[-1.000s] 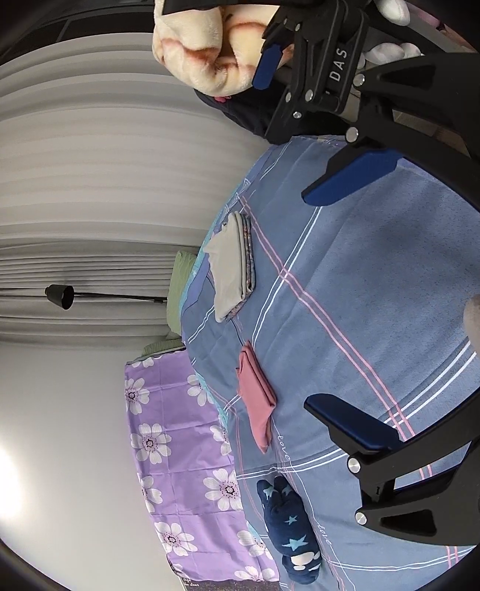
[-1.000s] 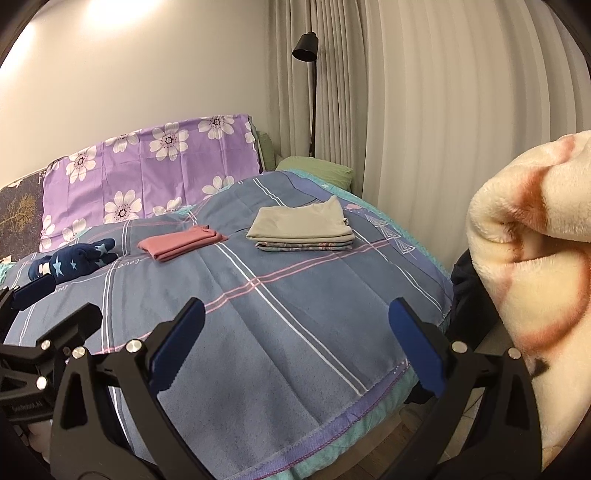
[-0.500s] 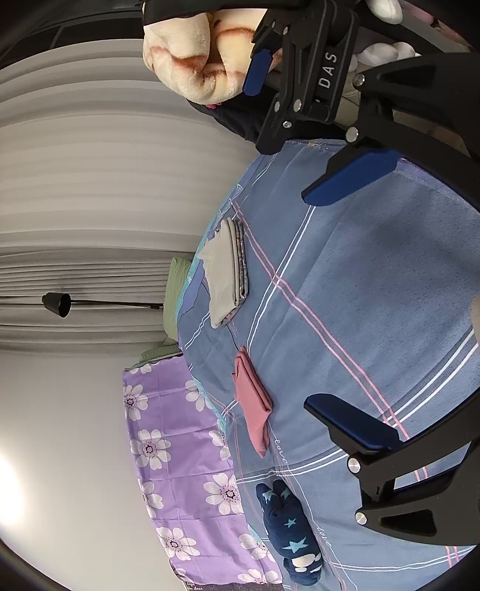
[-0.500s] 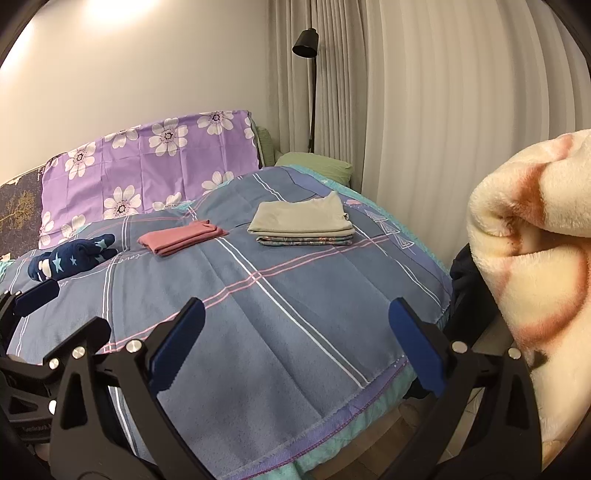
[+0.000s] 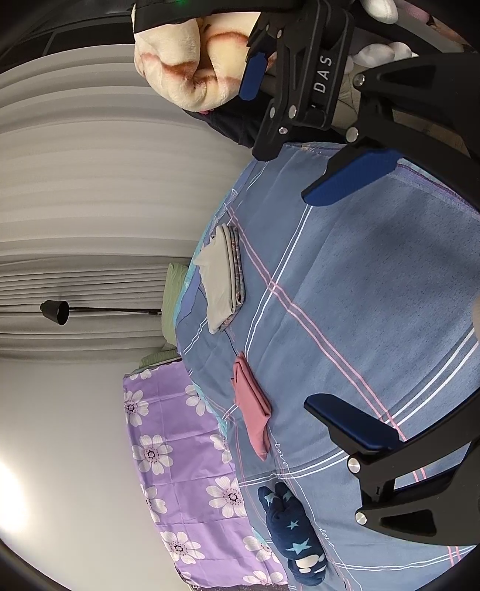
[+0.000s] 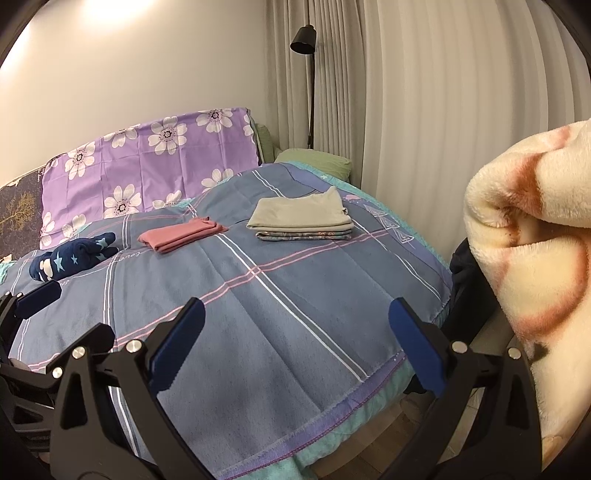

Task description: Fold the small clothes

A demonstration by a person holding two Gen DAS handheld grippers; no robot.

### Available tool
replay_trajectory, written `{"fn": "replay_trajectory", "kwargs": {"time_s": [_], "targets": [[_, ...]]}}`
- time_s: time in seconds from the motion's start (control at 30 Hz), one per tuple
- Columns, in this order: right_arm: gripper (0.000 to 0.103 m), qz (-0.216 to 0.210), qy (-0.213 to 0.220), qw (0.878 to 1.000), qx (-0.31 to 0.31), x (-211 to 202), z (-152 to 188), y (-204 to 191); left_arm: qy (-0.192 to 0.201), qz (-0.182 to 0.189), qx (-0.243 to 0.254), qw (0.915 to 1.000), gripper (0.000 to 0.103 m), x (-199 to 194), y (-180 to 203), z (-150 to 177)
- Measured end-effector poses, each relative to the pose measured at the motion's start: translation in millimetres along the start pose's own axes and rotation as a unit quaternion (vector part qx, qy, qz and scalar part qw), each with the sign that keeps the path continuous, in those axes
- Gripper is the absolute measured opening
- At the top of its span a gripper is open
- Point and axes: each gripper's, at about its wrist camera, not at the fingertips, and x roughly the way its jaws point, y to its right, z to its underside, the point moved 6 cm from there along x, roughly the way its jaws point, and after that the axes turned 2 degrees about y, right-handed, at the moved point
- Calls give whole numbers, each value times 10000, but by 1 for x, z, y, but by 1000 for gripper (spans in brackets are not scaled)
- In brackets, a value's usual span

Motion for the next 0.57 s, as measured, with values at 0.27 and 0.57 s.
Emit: {"fn": "replay_trajectory", "kwargs": {"time_s": [0.27,0.57], "targets": [[101,-14,-29,10000,17,-1,4,1,-25,-7,-7,10000,102,2,4,1],[101,-43,-79,10000,42,1,8,3,-76,-32,-21,10000,102,5,4,5]]}}
